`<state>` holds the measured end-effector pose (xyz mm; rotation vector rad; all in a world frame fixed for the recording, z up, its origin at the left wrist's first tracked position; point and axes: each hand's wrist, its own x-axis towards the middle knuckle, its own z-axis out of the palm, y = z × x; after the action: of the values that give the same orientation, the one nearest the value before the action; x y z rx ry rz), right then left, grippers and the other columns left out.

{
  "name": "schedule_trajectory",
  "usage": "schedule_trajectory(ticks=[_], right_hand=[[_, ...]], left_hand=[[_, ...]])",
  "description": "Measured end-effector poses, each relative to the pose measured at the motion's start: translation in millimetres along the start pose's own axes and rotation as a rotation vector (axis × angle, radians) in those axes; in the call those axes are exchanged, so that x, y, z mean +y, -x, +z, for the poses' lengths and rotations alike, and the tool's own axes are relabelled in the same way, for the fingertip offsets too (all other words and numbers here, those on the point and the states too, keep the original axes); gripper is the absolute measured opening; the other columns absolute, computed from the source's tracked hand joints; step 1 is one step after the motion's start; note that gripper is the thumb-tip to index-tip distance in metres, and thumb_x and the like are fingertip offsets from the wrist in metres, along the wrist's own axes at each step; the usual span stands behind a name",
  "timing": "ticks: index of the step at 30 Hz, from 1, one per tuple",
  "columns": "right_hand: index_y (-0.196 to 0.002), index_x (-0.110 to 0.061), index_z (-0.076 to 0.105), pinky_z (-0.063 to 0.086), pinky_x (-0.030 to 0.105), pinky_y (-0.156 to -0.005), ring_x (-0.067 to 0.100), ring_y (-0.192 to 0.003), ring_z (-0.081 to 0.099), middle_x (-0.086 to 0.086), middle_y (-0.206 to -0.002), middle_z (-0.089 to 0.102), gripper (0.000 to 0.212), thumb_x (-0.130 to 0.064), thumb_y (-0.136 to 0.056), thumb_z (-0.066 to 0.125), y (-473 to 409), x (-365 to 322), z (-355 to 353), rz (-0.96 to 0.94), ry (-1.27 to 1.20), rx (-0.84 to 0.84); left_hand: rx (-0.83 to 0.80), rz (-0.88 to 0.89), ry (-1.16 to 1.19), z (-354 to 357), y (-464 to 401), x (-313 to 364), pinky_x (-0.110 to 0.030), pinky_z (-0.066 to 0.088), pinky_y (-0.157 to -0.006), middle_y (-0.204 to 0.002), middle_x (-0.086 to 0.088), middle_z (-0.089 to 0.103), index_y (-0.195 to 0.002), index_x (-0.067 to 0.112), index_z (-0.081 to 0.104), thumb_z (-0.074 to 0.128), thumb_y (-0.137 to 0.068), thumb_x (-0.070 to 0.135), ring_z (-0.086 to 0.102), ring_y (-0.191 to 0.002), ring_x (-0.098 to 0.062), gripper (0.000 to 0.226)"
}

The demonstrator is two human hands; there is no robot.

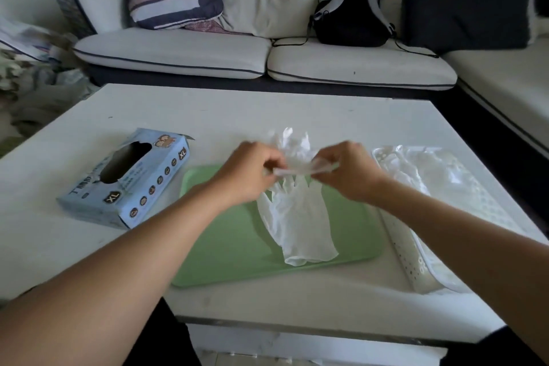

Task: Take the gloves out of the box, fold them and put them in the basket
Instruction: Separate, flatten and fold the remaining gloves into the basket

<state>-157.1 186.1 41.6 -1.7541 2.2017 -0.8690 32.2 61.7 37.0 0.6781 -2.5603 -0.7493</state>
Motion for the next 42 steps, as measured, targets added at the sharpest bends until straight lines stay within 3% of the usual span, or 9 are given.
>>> schedule_trajectory(ticks=[5,13,17,20,23,28,35,38,42], right_hand=[[-0.084,-0.02,0.076,0.053,0.035,-0.072,0.016,-0.076,0.065,-0.002,-0.08,0.072,0.009,-0.015,-0.081,0.069,25.3,18.1,31.5,-0.007,0.162,-0.296],[-0.091,-0.028,0.075,0.056,0.039,-0.077,0.017,-0.084,0.066,-0.006,-0.092,0.07,0.017,-0.016,-0.08,0.069,37.2,10.4,25.4,-0.022,0.22,-0.303],[-0.096,-0.028,0.073,0.05,0.03,-0.072,0.016,-0.084,0.061,-0.012,-0.093,0.063,0.017,-0.018,-0.084,0.066,44.6,2.8,16.3,-0.075,0.299,-0.329],[-0.093,-0.025,0.073,0.044,0.026,-0.068,0.014,-0.079,0.056,-0.016,-0.085,0.053,0.015,-0.018,-0.084,0.063,49.7,1.7,22.5,-0.098,0.309,-0.411],[-0.093,-0.025,0.074,0.04,0.023,-0.067,0.011,-0.077,0.051,-0.016,-0.078,0.049,0.017,-0.016,-0.083,0.063,52.9,0.4,29.5,-0.082,0.345,-0.501],[-0.092,-0.019,0.077,0.04,0.023,-0.07,0.011,-0.077,0.051,-0.012,-0.079,0.052,0.016,-0.012,-0.082,0.066,53.4,-1.3,25.4,-0.11,0.359,-0.586],[-0.083,-0.016,0.077,0.044,0.027,-0.07,0.01,-0.074,0.051,-0.012,-0.071,0.054,0.013,-0.008,-0.079,0.068,49.5,3.9,14.9,-0.128,0.373,-0.608],[-0.094,-0.016,0.076,0.039,0.02,-0.069,0.008,-0.077,0.05,-0.014,-0.08,0.055,0.017,-0.009,-0.081,0.067,51.5,2.0,12.0,-0.099,0.399,-0.673],[-0.102,-0.023,0.068,0.039,0.016,-0.062,-0.001,-0.073,0.054,-0.015,-0.084,0.06,0.029,-0.041,-0.082,0.076,48.2,-1.5,5.4,0.082,0.268,-0.701]], left_hand=[[-0.281,0.01,-0.238,32.0,27.2,-1.4,-0.036,0.056,-0.073,-0.083,0.008,0.073,-0.08,0.024,0.074,0.066,-0.077,0.0,0.068,-0.08,-0.015,0.025],[-0.219,0.286,-0.346,23.3,34.7,21.3,-0.036,0.05,-0.067,-0.088,0.005,0.065,-0.087,0.019,0.076,0.066,-0.081,0.003,0.062,-0.083,-0.021,0.02],[-0.144,0.449,-0.385,23.0,38.2,29.8,-0.026,0.043,-0.062,-0.084,0.005,0.065,-0.085,0.019,0.078,0.069,-0.074,0.0,0.062,-0.078,-0.02,0.025],[-0.379,0.267,-0.478,31.1,44.5,23.5,-0.029,0.046,-0.067,-0.098,0.005,0.069,-0.098,0.022,0.076,0.063,-0.08,0.002,0.065,-0.087,-0.019,0.03],[-0.549,0.131,-0.476,39.9,52.6,10.1,-0.034,0.053,-0.068,-0.096,0.003,0.068,-0.101,0.022,0.073,0.062,-0.078,0.005,0.065,-0.085,-0.024,0.031],[-0.564,0.069,-0.312,42.5,55.3,6.2,-0.041,0.055,-0.068,-0.082,0.007,0.066,-0.084,0.024,0.068,0.063,-0.08,0.026,0.064,-0.074,-0.017,0.007],[-0.571,0.127,-0.227,52.7,58.2,13.1,-0.037,0.051,-0.07,-0.083,0.007,0.065,-0.088,0.023,0.073,0.06,-0.091,0.022,0.059,-0.074,-0.013,0.014],[-0.561,0.139,-0.228,55.5,58.1,11.5,-0.035,0.052,-0.071,-0.087,0.008,0.066,-0.092,0.024,0.075,0.061,-0.092,0.023,0.06,-0.076,-0.011,0.014],[-0.477,0.102,-0.233,64.3,58.2,7.3,-0.041,0.052,-0.066,-0.075,0.003,0.064,-0.082,0.021,0.071,0.061,-0.09,0.029,0.06,-0.067,-0.018,0.015]])
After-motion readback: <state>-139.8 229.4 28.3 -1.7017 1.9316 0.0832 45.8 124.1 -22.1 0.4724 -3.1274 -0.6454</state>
